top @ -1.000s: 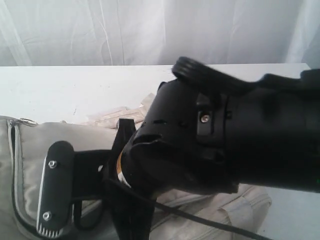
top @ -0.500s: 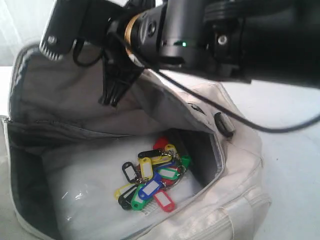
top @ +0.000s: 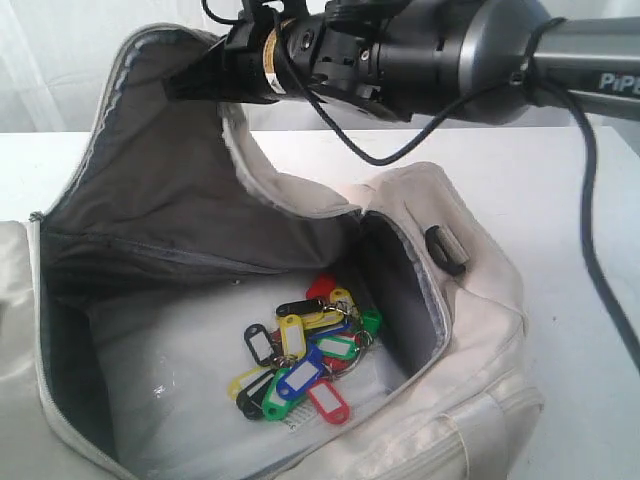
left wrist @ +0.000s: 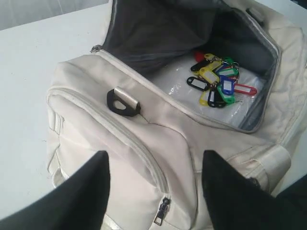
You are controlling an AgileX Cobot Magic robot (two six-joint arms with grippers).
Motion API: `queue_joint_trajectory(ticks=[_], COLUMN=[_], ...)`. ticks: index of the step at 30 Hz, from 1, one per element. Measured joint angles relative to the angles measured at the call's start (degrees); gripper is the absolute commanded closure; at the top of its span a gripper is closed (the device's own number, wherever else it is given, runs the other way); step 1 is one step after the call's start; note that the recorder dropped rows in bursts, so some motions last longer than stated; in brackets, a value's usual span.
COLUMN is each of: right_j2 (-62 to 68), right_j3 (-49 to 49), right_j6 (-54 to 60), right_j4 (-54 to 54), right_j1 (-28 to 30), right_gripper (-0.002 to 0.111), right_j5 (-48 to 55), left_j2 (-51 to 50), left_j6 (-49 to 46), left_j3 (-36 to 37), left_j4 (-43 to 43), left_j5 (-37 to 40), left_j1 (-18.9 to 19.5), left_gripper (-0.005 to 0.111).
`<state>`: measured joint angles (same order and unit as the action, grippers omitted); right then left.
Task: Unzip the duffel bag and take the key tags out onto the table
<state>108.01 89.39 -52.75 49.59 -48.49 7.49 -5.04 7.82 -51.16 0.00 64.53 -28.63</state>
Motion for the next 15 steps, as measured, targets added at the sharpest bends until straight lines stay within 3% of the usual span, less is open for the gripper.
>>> queue_joint_trajectory(ticks=[6,15], right_j2=[3.66,5.24], right_j3=[0.23,0.30], right_j6=[-3.52,-7.01], right_j4=[-11.83,-15.04], right_j1=[0.83,3.61], right_gripper=[0.098,0.045], right_j5=[-3.30,5.60], left_j2=[0.00,0.00], left_j6=[0.23,0.62], left_j3=[0.00,0.00], left_j4=[0.00,-1.71], left_j5=[0.00,0.09], left_j1=[0.00,0.00], left_gripper=[0.046,0.046])
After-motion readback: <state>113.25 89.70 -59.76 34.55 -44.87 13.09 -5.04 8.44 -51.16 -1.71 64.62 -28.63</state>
